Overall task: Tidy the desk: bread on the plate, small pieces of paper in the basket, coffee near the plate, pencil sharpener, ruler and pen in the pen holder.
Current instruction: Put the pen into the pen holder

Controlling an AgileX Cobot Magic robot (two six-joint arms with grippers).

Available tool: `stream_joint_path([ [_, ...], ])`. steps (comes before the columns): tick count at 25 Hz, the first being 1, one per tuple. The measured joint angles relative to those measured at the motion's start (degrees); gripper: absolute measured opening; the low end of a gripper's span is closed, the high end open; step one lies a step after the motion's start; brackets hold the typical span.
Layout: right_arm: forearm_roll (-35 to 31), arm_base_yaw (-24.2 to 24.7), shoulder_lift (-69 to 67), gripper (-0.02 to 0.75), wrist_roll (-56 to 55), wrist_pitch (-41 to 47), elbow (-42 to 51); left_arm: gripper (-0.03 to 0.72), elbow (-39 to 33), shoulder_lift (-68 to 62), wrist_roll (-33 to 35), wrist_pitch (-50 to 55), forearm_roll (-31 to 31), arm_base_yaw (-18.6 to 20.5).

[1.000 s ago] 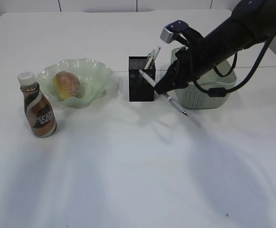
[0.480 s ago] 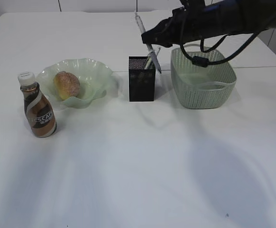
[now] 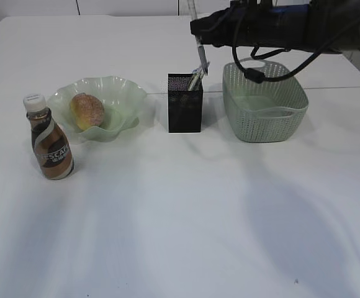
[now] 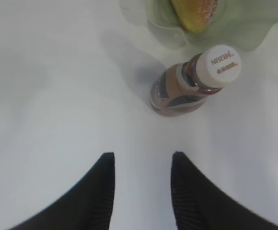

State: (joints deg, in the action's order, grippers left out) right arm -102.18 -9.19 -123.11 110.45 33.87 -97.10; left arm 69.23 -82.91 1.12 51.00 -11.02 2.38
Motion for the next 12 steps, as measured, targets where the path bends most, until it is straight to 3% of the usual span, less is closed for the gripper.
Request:
stream_joint_path([
  [8, -0.3, -1.6, -4.2, 0.107, 2.8, 0.8, -2.4, 0.275, 0.0, 0.0, 0.0, -0.9, 0.0, 0.0],
  [12, -0.3, -1.8, -7.0, 0.107, 5.2, 5.7, -7.2, 0.275, 0.0, 0.0, 0.0, -1.1, 0.0, 0.0],
])
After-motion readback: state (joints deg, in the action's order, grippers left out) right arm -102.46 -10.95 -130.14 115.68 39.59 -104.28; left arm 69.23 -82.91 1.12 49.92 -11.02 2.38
